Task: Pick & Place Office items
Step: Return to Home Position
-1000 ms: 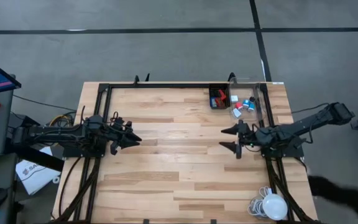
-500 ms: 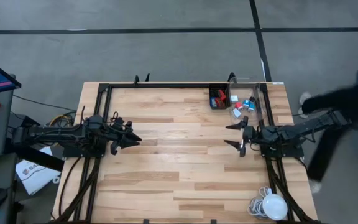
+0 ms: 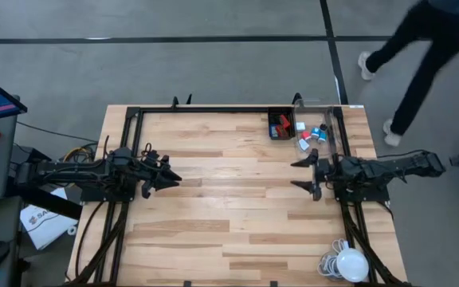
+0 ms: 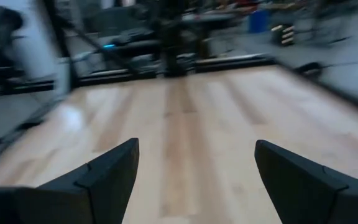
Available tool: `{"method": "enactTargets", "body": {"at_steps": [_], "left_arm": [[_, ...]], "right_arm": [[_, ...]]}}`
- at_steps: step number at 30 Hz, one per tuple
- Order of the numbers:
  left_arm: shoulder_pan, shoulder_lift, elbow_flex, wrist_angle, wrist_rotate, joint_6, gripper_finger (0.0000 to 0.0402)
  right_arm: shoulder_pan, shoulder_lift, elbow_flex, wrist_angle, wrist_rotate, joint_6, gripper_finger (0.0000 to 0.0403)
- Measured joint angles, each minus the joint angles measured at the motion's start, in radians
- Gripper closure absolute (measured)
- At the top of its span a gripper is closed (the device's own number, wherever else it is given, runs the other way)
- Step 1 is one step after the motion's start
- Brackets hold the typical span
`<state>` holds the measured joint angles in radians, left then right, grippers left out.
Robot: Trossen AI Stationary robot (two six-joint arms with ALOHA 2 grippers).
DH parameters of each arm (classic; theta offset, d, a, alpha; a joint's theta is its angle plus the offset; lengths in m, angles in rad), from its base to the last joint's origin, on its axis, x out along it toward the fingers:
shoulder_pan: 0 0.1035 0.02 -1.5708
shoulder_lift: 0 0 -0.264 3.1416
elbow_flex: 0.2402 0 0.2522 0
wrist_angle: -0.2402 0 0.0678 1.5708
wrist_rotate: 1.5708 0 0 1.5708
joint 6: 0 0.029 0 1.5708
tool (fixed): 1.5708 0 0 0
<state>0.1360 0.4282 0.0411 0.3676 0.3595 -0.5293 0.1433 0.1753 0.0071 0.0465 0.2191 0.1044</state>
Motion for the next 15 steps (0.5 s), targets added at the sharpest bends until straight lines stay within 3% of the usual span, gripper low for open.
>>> {"method": "enactTargets", "body": {"at_steps": [5,15], "left_arm": [[0.000,0.000,0.000,0.000,0.003,0.000,0.0284],[0.000,0.000,0.000,0.000,0.002,0.000,0.0284]], "right_arm": [[-0.007,0.001,0.000,-0.033,-0.226,0.024,0.0092],[-0.048,-0.128,-0.001,-0.033,-0.217,-0.033,0.0092]]}}
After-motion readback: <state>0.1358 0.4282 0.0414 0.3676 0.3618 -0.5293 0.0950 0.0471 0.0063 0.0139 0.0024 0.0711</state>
